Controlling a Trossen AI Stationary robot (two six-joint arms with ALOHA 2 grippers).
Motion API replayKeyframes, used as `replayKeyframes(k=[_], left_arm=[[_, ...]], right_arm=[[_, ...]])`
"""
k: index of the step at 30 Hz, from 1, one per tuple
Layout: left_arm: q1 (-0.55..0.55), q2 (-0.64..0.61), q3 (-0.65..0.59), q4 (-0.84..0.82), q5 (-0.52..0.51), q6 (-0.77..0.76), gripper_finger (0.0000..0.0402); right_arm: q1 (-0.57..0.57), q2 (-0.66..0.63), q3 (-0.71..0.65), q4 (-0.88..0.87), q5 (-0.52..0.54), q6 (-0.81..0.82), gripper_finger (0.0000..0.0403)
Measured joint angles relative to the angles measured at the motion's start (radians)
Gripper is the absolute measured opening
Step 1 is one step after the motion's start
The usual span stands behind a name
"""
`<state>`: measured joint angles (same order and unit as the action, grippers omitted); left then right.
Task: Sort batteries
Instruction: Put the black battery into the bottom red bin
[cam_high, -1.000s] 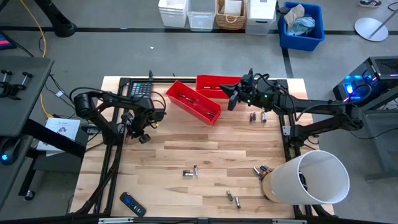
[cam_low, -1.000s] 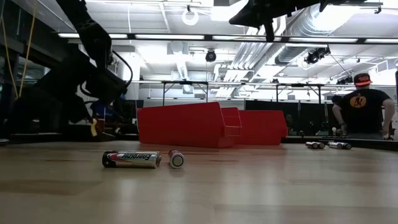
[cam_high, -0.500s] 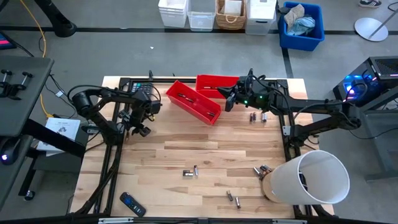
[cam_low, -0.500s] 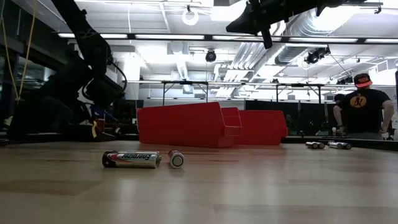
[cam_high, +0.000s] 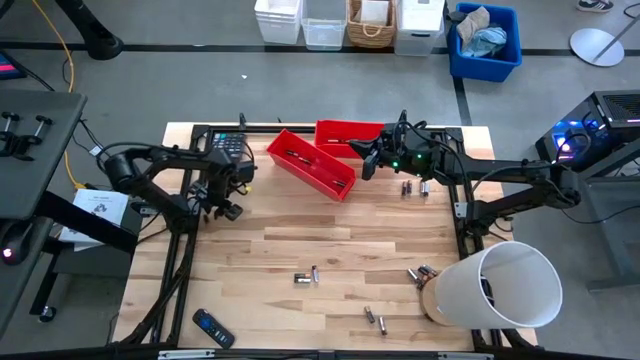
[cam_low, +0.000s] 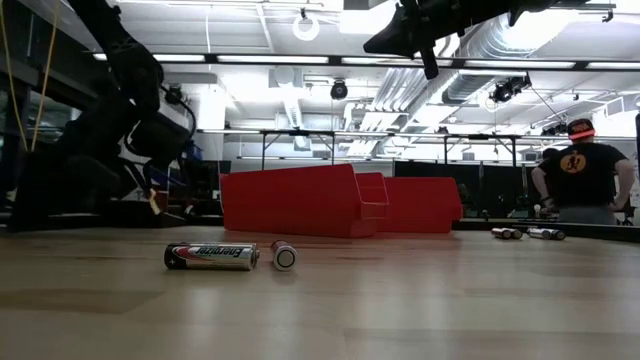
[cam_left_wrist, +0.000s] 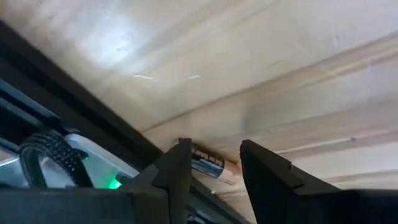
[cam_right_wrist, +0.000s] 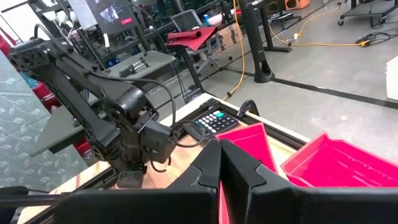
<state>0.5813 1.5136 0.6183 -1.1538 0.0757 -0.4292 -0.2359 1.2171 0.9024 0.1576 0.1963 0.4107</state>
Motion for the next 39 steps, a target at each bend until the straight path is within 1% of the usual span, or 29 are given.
replayKeyframes(k=[3, 4, 8, 11, 14, 16, 20, 23, 26, 28, 30, 32, 33, 34, 36, 39], left_arm=[[0.018, -0.011, -0.006, 0.016, -0.017, -0.039, 0.0129], [0.024, -0.009, -0.006, 0.016, -0.008, -0.047, 0.0129], [0.024, -0.023, 0.011, -0.001, 0.123, -0.070, 0.0129], [0.011, -0.068, 0.028, -0.003, 0.141, -0.111, 0.0129], [-0.014, -0.150, 0.029, -0.027, 0.105, -0.180, 0.0129], [-0.046, -0.228, 0.029, -0.020, 0.066, -0.281, 0.0129], [-0.122, -0.366, 0.022, 0.006, -0.052, -0.466, 0.0129], [-0.167, -0.426, 0.024, 0.031, -0.127, -0.572, 0.0129], [-0.220, -0.445, 0.024, 0.041, -0.160, -0.639, 0.0129], [-0.270, -0.452, 0.023, 0.066, -0.144, -0.750, 0.0129], [-0.340, -0.472, 0.022, 0.158, -0.106, -0.798, 0.0129], [-0.421, -0.495, 0.025, 0.257, -0.107, -0.873, 0.0129], [-0.464, -0.502, 0.025, 0.270, -0.124, -0.932, 0.0129], [-0.511, -0.504, 0.025, 0.258, -0.149, -0.999, 0.0129], [-0.618, -0.499, 0.024, 0.184, -0.190, -1.140, 0.0129], [-0.796, -0.473, 0.022, 0.050, -0.221, -1.416, 0.0129]], right_arm=[[0.001, 0.000, 0.000, -0.003, -0.004, 0.000, 0.0000], [0.001, 0.000, 0.000, -0.003, -0.004, 0.000, 0.0000], [0.001, 0.000, 0.000, -0.004, -0.004, -0.003, 0.0000], [0.000, 0.000, 0.000, -0.004, 0.004, -0.009, 0.0000], [0.000, 0.000, 0.000, -0.004, 0.010, -0.004, 0.0000], [0.000, 0.000, 0.000, -0.004, 0.010, 0.000, 0.0000], [0.001, 0.000, 0.000, -0.004, 0.010, 0.000, 0.0000], [0.001, 0.000, 0.000, -0.004, 0.010, 0.000, 0.0000], [0.001, 0.000, 0.000, -0.004, 0.010, 0.005, 0.0000], [0.001, 0.000, 0.000, -0.004, 0.011, 0.017, 0.0000], [0.001, 0.000, 0.000, -0.004, 0.011, 0.017, 0.0000], [0.001, 0.000, 0.000, -0.004, 0.011, 0.011, 0.0000], [0.001, 0.000, 0.000, -0.004, 0.011, 0.011, 0.0000], [0.001, 0.000, 0.000, -0.004, 0.011, 0.011, 0.0000], [0.001, 0.000, 0.000, -0.004, 0.011, 0.010, 0.0000], [0.001, 0.000, 0.000, -0.004, 0.011, 0.008, 0.0000]])
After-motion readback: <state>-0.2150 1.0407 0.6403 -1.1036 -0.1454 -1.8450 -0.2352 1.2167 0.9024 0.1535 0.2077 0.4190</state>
